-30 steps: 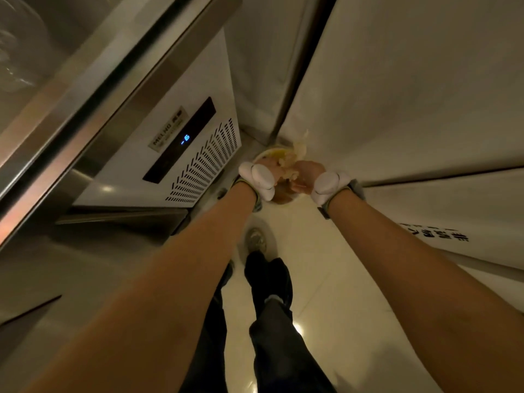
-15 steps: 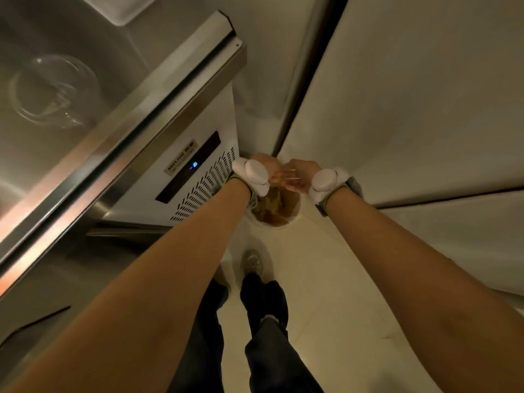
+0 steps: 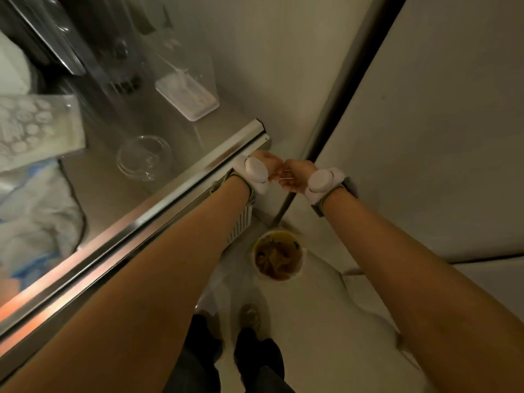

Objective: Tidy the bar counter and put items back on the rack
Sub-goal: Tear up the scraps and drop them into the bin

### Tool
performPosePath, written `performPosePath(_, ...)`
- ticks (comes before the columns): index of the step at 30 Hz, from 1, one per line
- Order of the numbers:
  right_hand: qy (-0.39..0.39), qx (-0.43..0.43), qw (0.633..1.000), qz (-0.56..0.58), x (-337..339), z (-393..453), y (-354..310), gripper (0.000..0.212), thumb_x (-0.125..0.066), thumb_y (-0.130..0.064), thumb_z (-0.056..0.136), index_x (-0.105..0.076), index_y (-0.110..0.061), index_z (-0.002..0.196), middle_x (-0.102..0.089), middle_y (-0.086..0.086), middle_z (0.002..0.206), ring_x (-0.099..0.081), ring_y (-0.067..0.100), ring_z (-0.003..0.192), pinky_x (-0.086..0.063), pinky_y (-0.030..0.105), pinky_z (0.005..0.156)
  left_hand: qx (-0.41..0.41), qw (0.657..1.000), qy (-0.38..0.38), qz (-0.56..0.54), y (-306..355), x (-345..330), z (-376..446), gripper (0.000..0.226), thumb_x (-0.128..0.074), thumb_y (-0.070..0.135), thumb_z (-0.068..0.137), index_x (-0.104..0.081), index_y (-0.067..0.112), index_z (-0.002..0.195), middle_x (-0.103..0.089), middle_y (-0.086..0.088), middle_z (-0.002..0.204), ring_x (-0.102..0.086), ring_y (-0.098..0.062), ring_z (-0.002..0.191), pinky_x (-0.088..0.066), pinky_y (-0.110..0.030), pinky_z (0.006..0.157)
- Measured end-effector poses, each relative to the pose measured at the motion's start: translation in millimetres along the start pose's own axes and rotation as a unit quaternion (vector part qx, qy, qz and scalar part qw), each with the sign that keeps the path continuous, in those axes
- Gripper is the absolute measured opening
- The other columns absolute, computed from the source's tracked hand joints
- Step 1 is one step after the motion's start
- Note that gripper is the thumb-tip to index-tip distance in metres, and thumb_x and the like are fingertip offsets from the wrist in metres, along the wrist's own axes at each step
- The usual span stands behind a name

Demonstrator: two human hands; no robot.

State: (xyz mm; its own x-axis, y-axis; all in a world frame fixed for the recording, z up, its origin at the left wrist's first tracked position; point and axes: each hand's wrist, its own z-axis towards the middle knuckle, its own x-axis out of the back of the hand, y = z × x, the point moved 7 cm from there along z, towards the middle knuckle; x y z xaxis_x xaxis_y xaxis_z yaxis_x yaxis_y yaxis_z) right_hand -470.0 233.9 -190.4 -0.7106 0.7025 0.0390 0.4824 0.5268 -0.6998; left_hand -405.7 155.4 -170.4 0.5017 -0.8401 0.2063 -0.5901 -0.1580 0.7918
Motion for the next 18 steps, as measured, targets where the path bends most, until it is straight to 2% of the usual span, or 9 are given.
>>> performPosePath(2,-0.004,0.017,1.000,-0.005,-9,-7,-21,0.027,-0.047,-0.008,0.093,-0.053,-0.009,0.066,-0.055,0.009,0.072,-0.050,0.014,0.056,-0.039,0.011,0.039,-0.015,1.000,0.016,-0.008,19,14,-10,0.015,-0.048,0.008,0.096,-0.052,0.012,0.110,-0.048,0.000,0.067,-0.049,-0.008,0.054,-0.038,-0.005,0.029)
performPosePath(4,-0.012,0.040,0.999,-0.019,-20,-17,-40,0.026,-0.050,-0.009,0.092,-0.053,-0.009,0.066,-0.056,0.008,0.070,-0.050,0.014,0.056,-0.040,0.016,0.043,-0.030,0.998,0.046,-0.031,38,34,-24,0.023,-0.048,0.005,0.095,-0.057,0.005,0.116,-0.048,-0.003,0.065,-0.051,-0.011,0.047,-0.033,-0.007,0.025)
performPosePath(5,-0.012,0.050,0.998,-0.034,-25,-21,-49,0.027,-0.050,-0.008,0.092,-0.053,-0.009,0.065,-0.055,0.007,0.069,-0.050,0.013,0.056,-0.041,0.018,0.047,-0.032,0.997,0.063,-0.034,44,42,-30,0.027,-0.048,0.004,0.095,-0.058,-0.001,0.119,-0.047,-0.004,0.065,-0.050,-0.013,0.048,-0.031,-0.007,0.024)
performPosePath(7,-0.016,0.064,0.997,-0.048,-33,-24,-61,0.026,-0.048,-0.007,0.092,-0.054,-0.008,0.067,-0.055,0.005,0.067,-0.050,0.014,0.056,-0.041,0.021,0.052,-0.032,0.996,0.076,-0.035,47,51,-34,0.024,-0.049,0.003,0.094,-0.060,0.002,0.115,-0.048,-0.005,0.065,-0.046,-0.014,0.054,-0.031,-0.006,0.024)
performPosePath(9,-0.035,0.070,0.995,-0.066,-49,-32,-74,0.022,-0.048,-0.012,0.095,-0.056,-0.008,0.075,-0.061,0.003,0.057,-0.055,0.015,0.050,-0.044,0.021,0.046,-0.039,0.995,0.085,-0.035,53,68,-45,0.016,-0.050,0.004,0.093,-0.058,0.008,0.106,-0.052,-0.008,0.067,-0.047,-0.014,0.056,-0.033,-0.005,0.027)
performPosePath(12,-0.077,0.084,0.991,-0.065,-75,-45,-86,0.023,-0.047,-0.013,0.096,-0.058,-0.009,0.076,-0.064,-0.003,0.047,-0.062,0.010,0.047,-0.047,0.017,0.044,-0.054,0.992,0.113,-0.002,56,96,-57,0.026,-0.052,0.006,0.091,-0.062,-0.002,0.114,-0.059,-0.013,0.086,-0.056,-0.022,0.071,-0.042,-0.015,0.044)
performPosePath(14,-0.112,0.089,0.987,-0.078,-96,-53,-94,0.017,-0.047,-0.011,0.096,-0.061,-0.004,0.089,-0.069,0.002,0.062,-0.067,0.014,0.056,-0.050,0.021,0.049,-0.054,0.989,0.136,-0.002,52,117,-63,0.025,-0.052,0.006,0.090,-0.063,-0.001,0.111,-0.060,-0.012,0.085,-0.056,-0.023,0.077,-0.039,-0.019,0.052)
performPosePath(16,-0.118,0.085,0.983,-0.109,-116,-55,-100,0.018,-0.048,-0.009,0.095,-0.060,-0.002,0.084,-0.062,0.008,0.077,-0.059,0.020,0.066,-0.047,0.024,0.055,-0.045,0.986,0.160,-0.009,45,141,-67,0.019,-0.052,0.005,0.090,-0.065,0.002,0.103,-0.059,-0.012,0.086,-0.055,-0.023,0.084,-0.040,-0.021,0.055)
performPosePath(18,-0.117,0.083,0.981,-0.129,-136,-53,-100,0.019,-0.049,-0.009,0.095,-0.056,-0.005,0.077,-0.055,0.007,0.075,-0.053,0.017,0.063,-0.047,0.024,0.055,-0.027,0.981,0.191,-0.002,37,165,-70,0.016,-0.050,0.006,0.090,-0.063,0.009,0.080,-0.059,-0.009,0.081,-0.055,-0.023,0.088,-0.046,-0.025,0.065)
